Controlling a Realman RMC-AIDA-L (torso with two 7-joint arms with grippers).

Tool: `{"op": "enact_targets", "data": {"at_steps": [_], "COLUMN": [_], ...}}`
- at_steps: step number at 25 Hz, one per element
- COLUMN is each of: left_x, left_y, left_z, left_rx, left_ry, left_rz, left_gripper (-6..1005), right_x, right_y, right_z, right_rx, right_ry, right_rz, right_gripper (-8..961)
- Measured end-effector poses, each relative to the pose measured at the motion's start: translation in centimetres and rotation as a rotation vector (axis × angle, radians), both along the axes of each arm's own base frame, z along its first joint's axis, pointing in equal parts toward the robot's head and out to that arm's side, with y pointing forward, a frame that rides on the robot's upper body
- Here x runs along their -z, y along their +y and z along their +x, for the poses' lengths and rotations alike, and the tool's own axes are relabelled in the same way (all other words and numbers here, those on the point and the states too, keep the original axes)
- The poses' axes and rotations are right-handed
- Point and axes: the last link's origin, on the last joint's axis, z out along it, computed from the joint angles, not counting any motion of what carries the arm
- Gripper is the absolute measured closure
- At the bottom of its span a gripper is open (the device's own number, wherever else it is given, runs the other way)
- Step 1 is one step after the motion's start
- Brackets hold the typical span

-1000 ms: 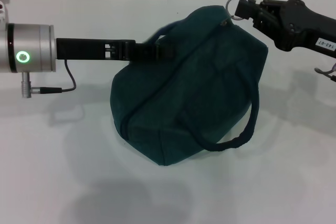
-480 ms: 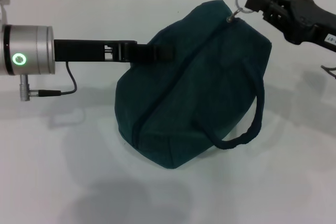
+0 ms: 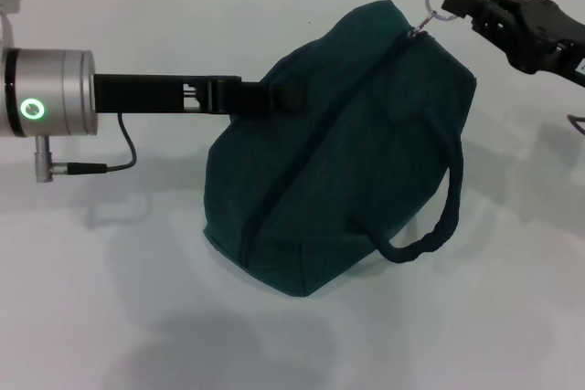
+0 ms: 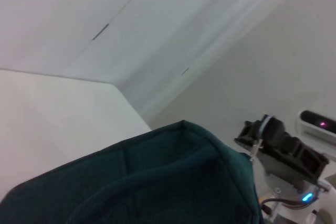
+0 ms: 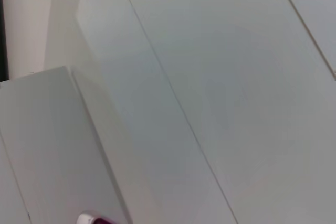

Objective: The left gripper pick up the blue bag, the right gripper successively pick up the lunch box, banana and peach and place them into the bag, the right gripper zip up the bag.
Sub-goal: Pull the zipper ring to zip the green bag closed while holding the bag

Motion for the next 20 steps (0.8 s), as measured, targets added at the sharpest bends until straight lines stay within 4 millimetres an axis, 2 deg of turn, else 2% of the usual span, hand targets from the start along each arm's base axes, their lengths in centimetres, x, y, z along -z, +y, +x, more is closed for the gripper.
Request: {"op": "enact_targets", "data": {"at_steps": [12, 20], "left_x": [0.0, 0.1], "left_y": [-0.9, -1.4], "left_z": [0.5, 1.0], "left_rx": [0.096, 0.153], "left_ry": [-0.035, -0.056], "left_rz": [0.007, 0.002], "left_gripper": [944, 944], "right_x": [-0.3, -0.4], "right_y": [0.2, 0.4], "right_z": [1.4, 2.5], "right_rx": [0.07, 0.181], "right_ry": [0.058, 0.143], "right_rz": [-0.014, -0.107], "right_gripper": [926, 926]}}
